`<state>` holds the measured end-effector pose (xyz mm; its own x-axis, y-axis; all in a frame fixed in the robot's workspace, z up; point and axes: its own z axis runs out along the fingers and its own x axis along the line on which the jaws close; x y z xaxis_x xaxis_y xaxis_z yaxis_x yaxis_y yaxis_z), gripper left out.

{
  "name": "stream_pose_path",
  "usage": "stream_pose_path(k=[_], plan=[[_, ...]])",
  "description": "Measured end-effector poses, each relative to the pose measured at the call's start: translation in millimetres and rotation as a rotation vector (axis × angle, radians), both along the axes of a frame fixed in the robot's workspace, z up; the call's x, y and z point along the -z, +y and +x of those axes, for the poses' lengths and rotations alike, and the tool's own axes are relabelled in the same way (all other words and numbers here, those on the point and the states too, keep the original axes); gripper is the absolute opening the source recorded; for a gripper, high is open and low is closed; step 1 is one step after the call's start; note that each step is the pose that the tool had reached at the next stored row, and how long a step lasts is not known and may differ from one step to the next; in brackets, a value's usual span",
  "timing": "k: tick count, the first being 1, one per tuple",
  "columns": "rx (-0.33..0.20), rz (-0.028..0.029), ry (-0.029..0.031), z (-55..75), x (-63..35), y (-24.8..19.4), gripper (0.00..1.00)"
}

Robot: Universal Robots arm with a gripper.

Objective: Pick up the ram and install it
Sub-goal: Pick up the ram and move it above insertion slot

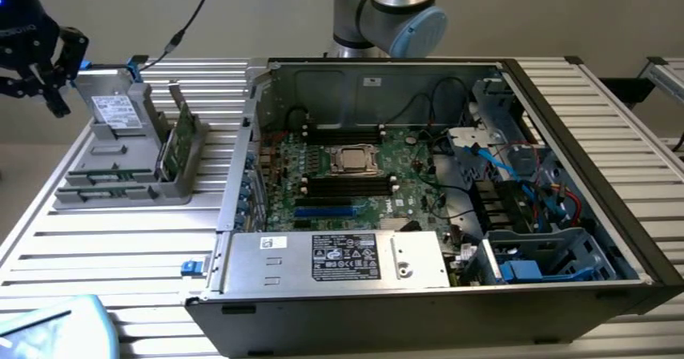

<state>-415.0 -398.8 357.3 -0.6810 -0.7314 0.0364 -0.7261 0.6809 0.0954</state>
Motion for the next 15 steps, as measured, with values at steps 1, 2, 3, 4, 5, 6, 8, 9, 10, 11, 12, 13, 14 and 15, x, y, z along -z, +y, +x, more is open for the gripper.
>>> stream_pose_path(k=[1, 2, 3, 4, 5, 6, 8, 9, 10, 11, 12, 13, 14, 15], plan=[[-0.018, 0.0016, 0.0, 0.0, 0.3, 0.0, 0.11], [-0.036, 0.0034, 0.0, 0.0, 0.6, 0.0, 0.11], [-0.054, 0.0049, 0.0, 0.0, 0.9, 0.0, 0.11], [-0.073, 0.0067, 0.0001, 0.0, 1.2, 0.0, 0.11], [-0.092, 0.0085, 0.0, 0.0, 1.6, 0.0, 0.11], [-0.109, 0.01, 0.0, 0.0, 1.9, 0.0, 0.11], [-0.146, 0.0135, 0.0001, 0.0, 2.4, 0.0, 0.11], [-0.164, 0.0153, 0.0001, 0.0, 2.7, 0.0, 0.11], [-0.183, 0.0174, 0.0001, 0.0, 3.0, 0.0, 0.11], [-0.201, 0.0196, 0.0, 0.0, 3.2, 0.0, 0.11], [-0.219, 0.0218, 0.0, 0.0, 3.4, 0.0, 0.11], [-0.237, 0.024, 0.0, 0.0, 3.7, 0.0, 0.11], [-0.256, 0.0261, -0.0001, 0.0, 3.9, 0.0, 0.11], [-0.274, 0.0283, -0.0002, 0.0, 4.1, 0.0, 0.11]])
